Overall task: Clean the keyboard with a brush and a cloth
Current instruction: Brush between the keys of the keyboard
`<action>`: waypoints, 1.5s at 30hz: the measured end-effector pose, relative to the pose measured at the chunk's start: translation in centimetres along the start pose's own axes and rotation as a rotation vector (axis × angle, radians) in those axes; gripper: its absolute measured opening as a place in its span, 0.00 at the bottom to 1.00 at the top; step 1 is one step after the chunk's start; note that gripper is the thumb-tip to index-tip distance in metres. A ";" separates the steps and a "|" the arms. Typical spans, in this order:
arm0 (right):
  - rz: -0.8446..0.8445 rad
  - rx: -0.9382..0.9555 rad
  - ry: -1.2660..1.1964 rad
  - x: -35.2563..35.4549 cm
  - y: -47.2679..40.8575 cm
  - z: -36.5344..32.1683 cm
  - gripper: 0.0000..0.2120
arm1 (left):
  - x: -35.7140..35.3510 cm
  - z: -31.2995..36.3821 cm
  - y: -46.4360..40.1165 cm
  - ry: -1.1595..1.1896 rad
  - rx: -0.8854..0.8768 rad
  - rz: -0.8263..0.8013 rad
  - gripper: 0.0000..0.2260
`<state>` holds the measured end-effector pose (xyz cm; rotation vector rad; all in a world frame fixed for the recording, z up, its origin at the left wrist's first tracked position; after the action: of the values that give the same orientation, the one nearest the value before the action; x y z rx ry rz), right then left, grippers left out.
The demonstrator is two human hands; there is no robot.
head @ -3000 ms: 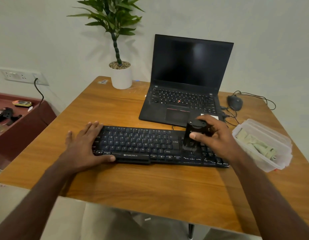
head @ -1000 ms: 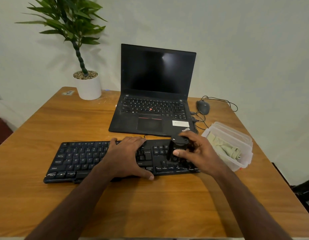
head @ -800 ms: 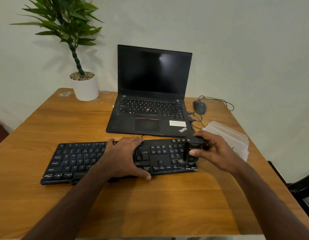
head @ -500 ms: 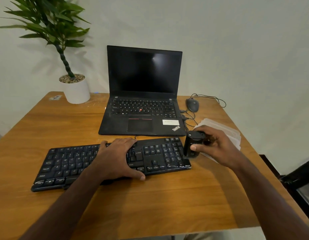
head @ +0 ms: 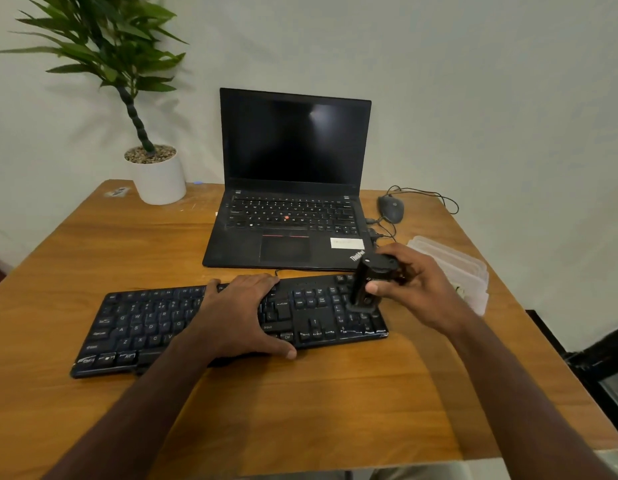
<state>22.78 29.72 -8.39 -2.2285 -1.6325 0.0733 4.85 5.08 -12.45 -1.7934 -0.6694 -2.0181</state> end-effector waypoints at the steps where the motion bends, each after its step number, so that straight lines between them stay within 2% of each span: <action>1: -0.011 -0.008 0.037 0.6 0.3 0.0 0.15 | 0.0 0.0 0.0 0.001 0.001 -0.001 0.61; 4: -0.043 -0.063 0.066 0.9 0.8 0.4 0.15 | -0.2 -0.1 -0.3 -0.006 -0.001 -0.002 0.62; 12: -0.040 -0.098 -0.089 -4.0 -0.5 1.5 0.16 | -0.2 0.0 -0.1 -0.005 0.000 0.006 0.62; 15: 0.010 -0.061 -0.088 -2.9 -0.3 0.9 0.17 | -0.5 -0.2 0.1 -0.013 -0.014 0.020 0.62; 20: -0.027 -0.063 0.031 -0.1 0.7 0.0 0.16 | -0.9 -0.4 0.0 -0.020 -0.013 0.036 0.62; 24: -0.069 -0.082 0.039 -2.0 0.3 0.9 0.16 | -0.9 -0.2 0.0 -0.020 -0.009 0.027 0.62; 29: 0.009 -0.058 -0.064 -4.2 -0.3 1.4 0.17 | -0.6 -0.1 0.1 -0.027 -0.007 0.020 0.62; 33: 0.079 -0.010 -0.018 -1.2 0.5 0.6 0.17 | -0.7 -0.2 0.1 -0.017 -0.015 0.025 0.62; 38: 0.042 -0.037 0.116 1.9 2.1 0.8 0.16 | -0.8 -0.3 -0.1 -0.005 -0.017 0.038 0.62; 45: 0.019 -0.059 -0.012 -1.3 1.0 1.9 0.16 | -0.7 -0.2 0.0 -0.007 -0.015 0.025 0.62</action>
<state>22.80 28.73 -10.68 -2.2916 -1.6402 0.0435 4.81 4.92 -13.13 -1.8090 -0.6327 -2.0064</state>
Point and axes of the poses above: each hand's wrist, its own y-axis away from the middle knuckle, its own x-axis out of the back of the hand, z = x × y, the point moved 1 cm from there along -y, towards the middle knuckle, and after that the axes turned 11 degrees about -y, right-handed, at the moved point
